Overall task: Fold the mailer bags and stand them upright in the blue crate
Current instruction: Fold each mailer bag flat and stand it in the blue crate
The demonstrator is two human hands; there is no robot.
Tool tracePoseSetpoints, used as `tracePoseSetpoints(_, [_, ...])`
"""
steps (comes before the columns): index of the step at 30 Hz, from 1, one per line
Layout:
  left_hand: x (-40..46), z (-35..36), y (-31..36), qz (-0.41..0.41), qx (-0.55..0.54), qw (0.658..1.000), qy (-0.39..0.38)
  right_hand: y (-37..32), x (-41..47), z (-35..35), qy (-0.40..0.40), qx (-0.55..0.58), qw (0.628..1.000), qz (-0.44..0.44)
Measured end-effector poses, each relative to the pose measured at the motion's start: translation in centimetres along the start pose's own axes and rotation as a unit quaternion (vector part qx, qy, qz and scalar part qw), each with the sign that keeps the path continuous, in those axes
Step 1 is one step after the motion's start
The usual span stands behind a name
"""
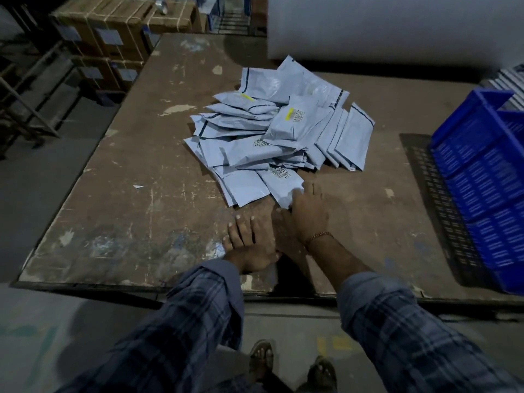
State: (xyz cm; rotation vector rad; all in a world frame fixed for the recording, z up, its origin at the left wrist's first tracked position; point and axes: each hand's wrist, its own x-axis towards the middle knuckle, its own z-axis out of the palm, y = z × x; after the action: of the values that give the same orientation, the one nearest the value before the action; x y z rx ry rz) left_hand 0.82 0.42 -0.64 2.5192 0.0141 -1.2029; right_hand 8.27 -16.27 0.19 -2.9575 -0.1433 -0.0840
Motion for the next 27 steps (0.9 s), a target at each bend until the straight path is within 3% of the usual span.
tracePoseSetpoints(3, [1.5, 0.7, -0.7, -0.005, -0.013, 1.0, -0.003, 0.0, 1.4, 1.2, -0.026, 0.032, 0.999, 0.008])
tracePoseSetpoints(13, [1.3, 0.4, 0.0, 0.017, -0.011, 0.999, -0.042, 1.2, 0.2, 0.8, -0.086, -0.064, 0.994, 0.0])
tracePoseSetpoints(22, [1.7, 0.4, -1.0, 0.015, -0.005, 1.0, -0.025, 8.2, -9.6, 0.0, 0.023, 0.032, 0.995, 0.086])
tracePoseSetpoints(27, [1.5, 0.7, -1.0, 0.003, -0.038, 0.999, -0.004, 11.8, -12.2, -0.9, 0.066, 0.063, 0.993, 0.077])
